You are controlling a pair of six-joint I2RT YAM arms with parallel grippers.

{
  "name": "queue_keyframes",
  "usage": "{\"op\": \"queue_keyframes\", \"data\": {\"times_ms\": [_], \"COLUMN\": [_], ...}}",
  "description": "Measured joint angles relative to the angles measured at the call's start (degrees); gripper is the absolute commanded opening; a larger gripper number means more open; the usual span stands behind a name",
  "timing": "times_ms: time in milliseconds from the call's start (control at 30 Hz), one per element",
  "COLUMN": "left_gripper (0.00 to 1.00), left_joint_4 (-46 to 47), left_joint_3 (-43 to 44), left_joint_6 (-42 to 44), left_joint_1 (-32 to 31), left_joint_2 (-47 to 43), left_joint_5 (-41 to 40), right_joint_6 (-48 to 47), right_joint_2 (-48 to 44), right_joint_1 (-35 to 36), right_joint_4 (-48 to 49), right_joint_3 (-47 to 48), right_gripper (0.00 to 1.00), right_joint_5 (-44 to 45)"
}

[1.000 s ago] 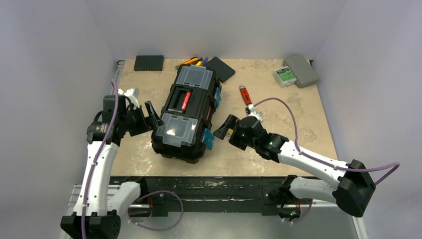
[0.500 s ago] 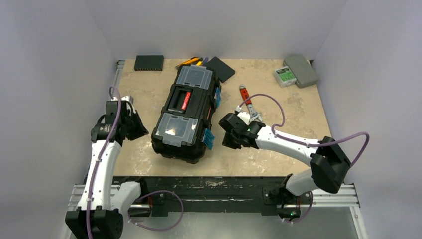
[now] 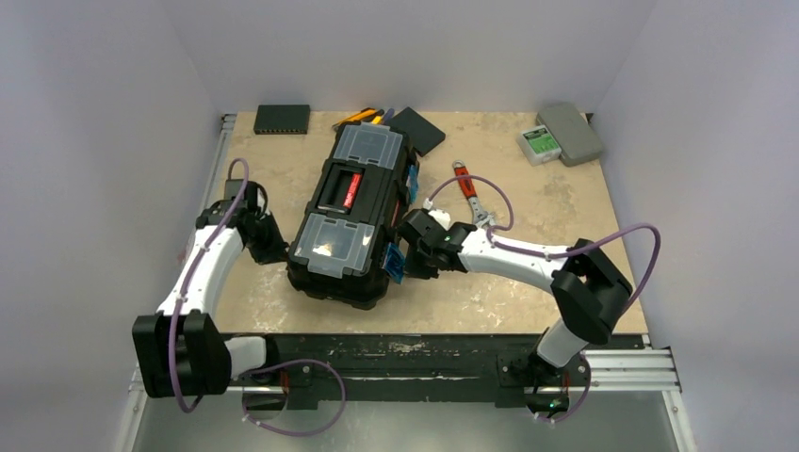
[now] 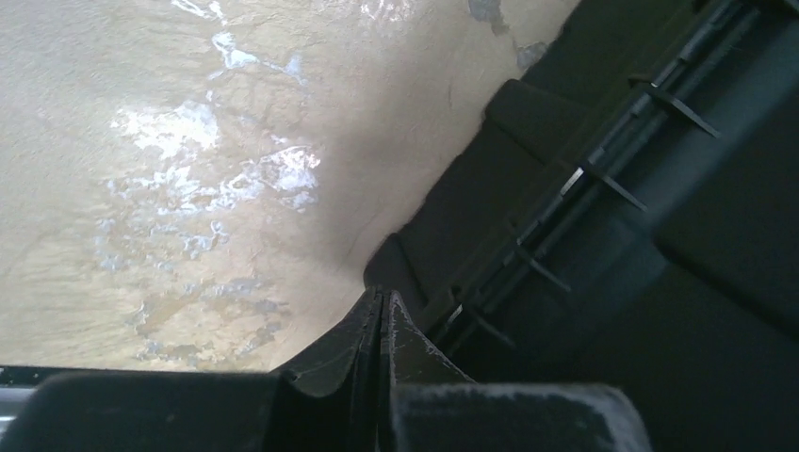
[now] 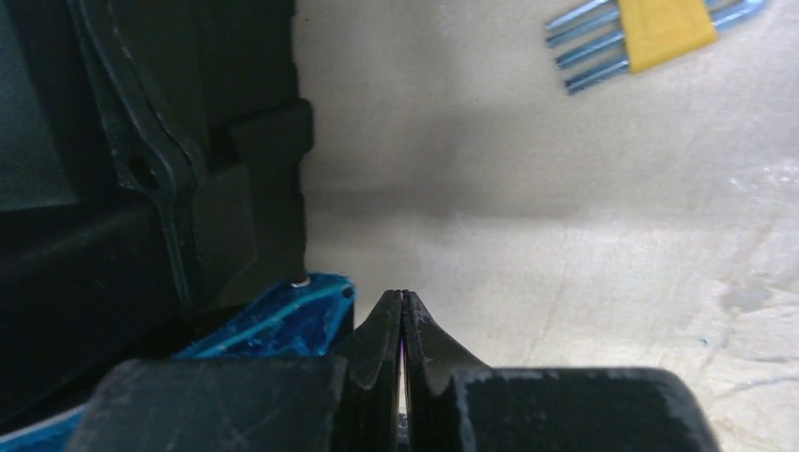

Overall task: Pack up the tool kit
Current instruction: Close the toolbox at the center of the board.

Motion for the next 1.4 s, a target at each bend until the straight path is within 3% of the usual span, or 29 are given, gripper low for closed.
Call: {"op": "queue_keyframes", "data": {"times_ms": [267, 600, 1400], "left_gripper": [0.02, 0.00, 0.00], "left_joint_4": [3.23, 9.44, 23.47], "left_joint_3": [0.35, -1.62, -11.30], "left_joint_6": [2.38, 0.22, -2.78], "left_joint_1": [-0.15, -6.23, -7.04], "left_joint_2": [7.63, 5.40, 2.64], "left_joint_5": [3.67, -0.98, -4.85], "right_joint_6": [-0.66, -1.68, -4.63], "right_joint_2": [4.42, 8.35, 10.05], "right_joint_1": [0.39, 0.11, -1.25], "right_joint_4": [1.51, 0.26, 4.09], "right_joint_3": [1.05, 1.38, 0.52], "right_gripper": [0.00, 0.00, 0.00], "right_joint_5": [-2.97, -3.65, -8.68]}}
